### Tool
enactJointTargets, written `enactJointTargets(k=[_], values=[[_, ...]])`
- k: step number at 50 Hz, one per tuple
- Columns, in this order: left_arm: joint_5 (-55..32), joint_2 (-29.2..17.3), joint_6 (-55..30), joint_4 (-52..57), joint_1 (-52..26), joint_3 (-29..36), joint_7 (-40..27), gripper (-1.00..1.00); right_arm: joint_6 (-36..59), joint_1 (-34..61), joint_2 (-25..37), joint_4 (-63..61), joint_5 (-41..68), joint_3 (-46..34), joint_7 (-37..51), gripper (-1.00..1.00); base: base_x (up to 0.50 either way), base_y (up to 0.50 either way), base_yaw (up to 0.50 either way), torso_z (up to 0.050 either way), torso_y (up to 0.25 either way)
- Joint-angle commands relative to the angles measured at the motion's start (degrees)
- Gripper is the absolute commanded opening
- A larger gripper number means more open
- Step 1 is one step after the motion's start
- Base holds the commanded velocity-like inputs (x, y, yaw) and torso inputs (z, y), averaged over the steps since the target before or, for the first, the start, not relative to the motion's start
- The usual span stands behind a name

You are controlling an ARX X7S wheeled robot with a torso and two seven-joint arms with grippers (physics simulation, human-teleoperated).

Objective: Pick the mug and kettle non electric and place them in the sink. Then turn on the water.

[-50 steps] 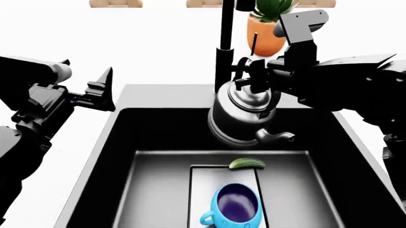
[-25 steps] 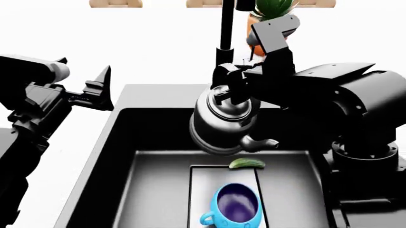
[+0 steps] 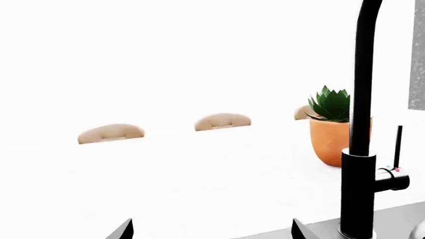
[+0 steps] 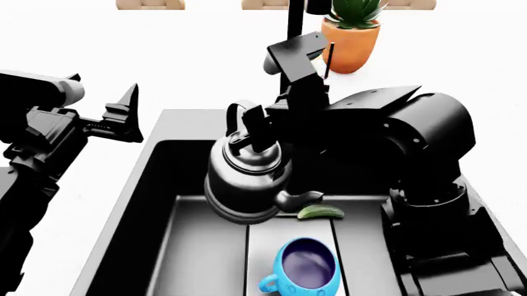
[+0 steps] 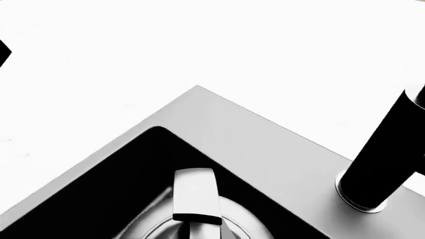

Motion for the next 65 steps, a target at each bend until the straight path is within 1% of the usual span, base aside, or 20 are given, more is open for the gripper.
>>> enactJointTargets(k=[1, 11, 19, 26, 35, 39, 48, 59, 65], values=[[0.7, 2.0, 0.3, -1.6, 0.2, 2.0, 2.6, 1.0, -2.1, 1.5, -1.4, 2.7, 1.8, -3.0, 0.8, -1.0, 0.0, 0.0, 0.0, 0.0, 0.0], [0.1, 1.5, -0.4, -0.5, 0.9, 1.1, 2.1, 1.0, -7.1, 2.4, -4.1, 9.1, 0.7, -7.4, -0.8, -1.0, 0.0, 0.0, 0.0, 0.0, 0.0], [-0.2, 1.1, -0.6, 0.0, 1.8, 0.2, 1.9, 1.0, -13.1, 3.4, -5.2, 16.4, 1.1, -11.9, -1.6, -1.0, 0.0, 0.0, 0.0, 0.0, 0.0], [-0.5, 0.6, -0.5, 0.4, 2.7, -0.8, 1.7, 1.0, -19.3, 5.5, -5.4, 24.2, 4.2, -17.0, -1.4, -1.0, 0.0, 0.0, 0.0, 0.0, 0.0], [-0.4, 0.7, -0.1, 0.1, 2.7, -0.5, 1.7, 1.0, -24.8, 7.0, -5.5, 29.4, 10.6, -23.8, -0.4, -1.0, 0.0, 0.0, 0.0, 0.0, 0.0], [-0.4, 0.6, 0.1, -0.1, 2.8, -0.5, 1.7, 1.0, -28.7, 8.4, -5.6, 32.6, 15.5, -29.2, 0.2, -1.0, 0.0, 0.0, 0.0, 0.0, 0.0], [-0.5, 0.4, 0.4, -0.3, 3.3, -0.8, 1.7, 1.0, -38.5, 12.0, -5.6, 38.4, 30.2, -45.5, 1.5, -1.0, 0.0, 0.0, 0.0, 0.0, 0.0], [-0.6, 0.1, 0.6, -0.2, 3.9, -1.1, 1.6, 1.0, -44.9, 13.3, -5.6, 39.0, 40.9, -58.4, 2.5, -1.0, 0.0, 0.0, 0.0, 0.0, 0.0], [-0.6, 0.1, 0.9, -0.3, 4.1, -1.0, 1.6, 1.0, -47.4, 13.8, -5.6, 38.7, 45.0, -64.0, 2.9, -1.0, 0.0, 0.0, 0.0, 0.0, 0.0]])
